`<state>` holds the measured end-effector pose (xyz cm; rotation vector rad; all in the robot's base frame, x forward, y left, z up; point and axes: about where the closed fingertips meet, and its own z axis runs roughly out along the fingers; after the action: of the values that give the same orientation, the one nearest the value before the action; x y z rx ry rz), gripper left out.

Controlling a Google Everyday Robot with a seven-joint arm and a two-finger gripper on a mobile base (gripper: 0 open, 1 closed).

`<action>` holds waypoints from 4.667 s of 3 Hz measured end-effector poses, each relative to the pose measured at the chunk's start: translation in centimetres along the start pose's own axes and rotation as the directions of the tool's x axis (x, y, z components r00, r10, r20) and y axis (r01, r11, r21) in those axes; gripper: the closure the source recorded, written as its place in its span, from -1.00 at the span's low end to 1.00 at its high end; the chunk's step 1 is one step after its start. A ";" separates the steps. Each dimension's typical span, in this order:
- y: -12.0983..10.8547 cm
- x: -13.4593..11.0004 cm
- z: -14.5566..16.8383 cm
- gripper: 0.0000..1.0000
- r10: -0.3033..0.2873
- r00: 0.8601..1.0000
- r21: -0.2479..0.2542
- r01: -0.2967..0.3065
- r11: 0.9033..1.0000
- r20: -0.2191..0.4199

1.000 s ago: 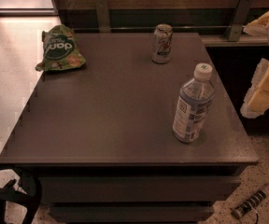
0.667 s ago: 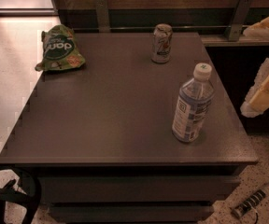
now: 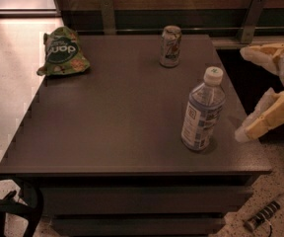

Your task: Move blue plastic bottle near green rice chip bag

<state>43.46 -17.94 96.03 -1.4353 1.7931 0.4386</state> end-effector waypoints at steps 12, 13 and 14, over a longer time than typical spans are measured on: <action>0.1 -1.9 6.5 1.00 0.049 0.803 -0.159 0.058 0.986 0.593; -2.7 -3.0 6.5 1.00 0.050 0.777 -0.129 0.040 0.991 0.628; -6.2 -4.7 6.9 1.00 0.108 0.728 -0.082 -0.071 0.994 0.677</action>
Offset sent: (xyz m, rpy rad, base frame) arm 0.0255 0.0083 -0.0583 0.4404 -0.1361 0.0902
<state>51.94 -11.95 96.37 -1.0158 1.2428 0.9363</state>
